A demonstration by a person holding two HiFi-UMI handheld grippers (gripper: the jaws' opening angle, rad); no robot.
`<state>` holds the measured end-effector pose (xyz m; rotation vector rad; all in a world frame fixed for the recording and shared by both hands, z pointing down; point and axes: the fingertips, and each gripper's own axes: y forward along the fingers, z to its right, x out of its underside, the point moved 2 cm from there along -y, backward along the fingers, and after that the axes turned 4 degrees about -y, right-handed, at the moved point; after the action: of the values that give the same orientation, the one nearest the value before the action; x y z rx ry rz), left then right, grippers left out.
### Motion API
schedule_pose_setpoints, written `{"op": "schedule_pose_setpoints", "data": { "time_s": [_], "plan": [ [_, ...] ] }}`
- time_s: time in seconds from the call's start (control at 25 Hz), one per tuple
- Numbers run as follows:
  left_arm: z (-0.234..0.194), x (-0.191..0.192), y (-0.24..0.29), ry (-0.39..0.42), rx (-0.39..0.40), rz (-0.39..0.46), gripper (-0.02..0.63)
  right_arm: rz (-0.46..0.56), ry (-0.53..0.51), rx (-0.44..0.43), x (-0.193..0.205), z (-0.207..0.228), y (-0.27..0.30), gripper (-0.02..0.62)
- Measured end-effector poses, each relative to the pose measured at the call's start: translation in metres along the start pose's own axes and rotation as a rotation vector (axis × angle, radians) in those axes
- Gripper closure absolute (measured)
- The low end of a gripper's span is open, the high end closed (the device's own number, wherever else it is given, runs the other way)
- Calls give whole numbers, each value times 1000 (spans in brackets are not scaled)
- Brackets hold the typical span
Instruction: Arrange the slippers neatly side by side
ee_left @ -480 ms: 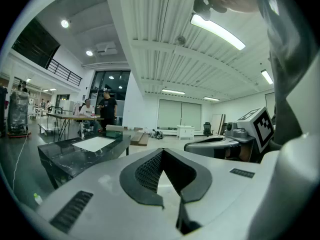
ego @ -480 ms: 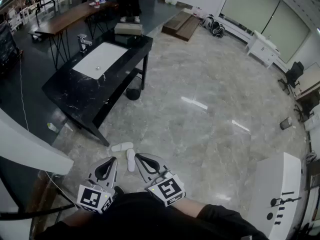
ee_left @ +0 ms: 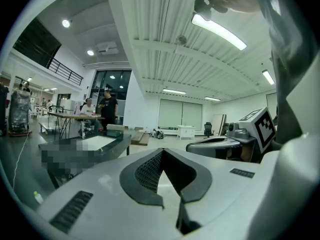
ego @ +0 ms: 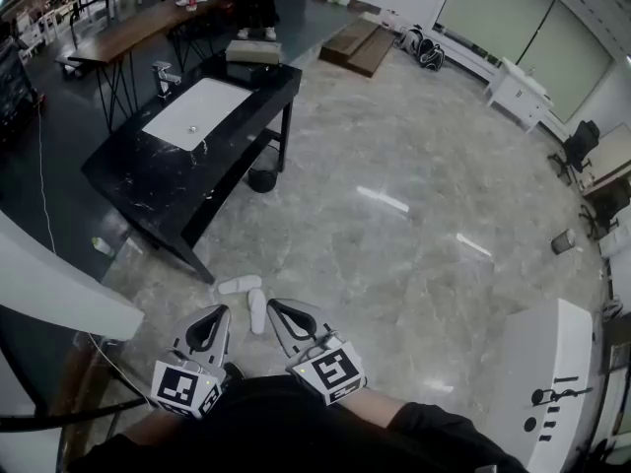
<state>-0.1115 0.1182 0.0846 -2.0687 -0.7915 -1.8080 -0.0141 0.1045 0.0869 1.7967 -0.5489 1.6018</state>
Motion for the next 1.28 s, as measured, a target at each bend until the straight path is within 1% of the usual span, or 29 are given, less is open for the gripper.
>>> {"op": "schedule_pose_setpoints", "data": {
  "time_s": [0.12, 0.24, 0.32, 0.52, 0.64, 0.72, 1.0, 1.12, 1.28],
  "plan": [
    [-5, 2, 1, 18, -13, 8, 606, 9, 4, 4, 2, 2, -1, 597],
    [-11, 10, 4, 10, -27, -8, 606, 3, 29, 3, 5, 5, 0, 597],
    [-13, 12, 8, 18, -29, -17, 606, 9, 37, -2, 7, 6, 1, 597],
    [-12, 13, 13, 43, -21, -18, 606, 35, 20, -12, 8, 6, 4, 596],
    [-14, 15, 16, 38, -28, -31, 606, 47, 13, -17, 10, 7, 7, 595],
    [-15, 18, 18, 35, -28, -42, 606, 37, 19, -18, 12, 8, 8, 595],
    [-16, 29, 26, 67, -9, -75, 606, -4, 44, -22, 20, 10, 10, 595],
    [-19, 32, 27, 76, -7, -93, 606, 18, 33, -28, 22, 10, 14, 595],
    [-26, 39, 30, 93, -7, -116, 594, -14, 49, -30, 26, 11, 18, 595]
  ]
}}
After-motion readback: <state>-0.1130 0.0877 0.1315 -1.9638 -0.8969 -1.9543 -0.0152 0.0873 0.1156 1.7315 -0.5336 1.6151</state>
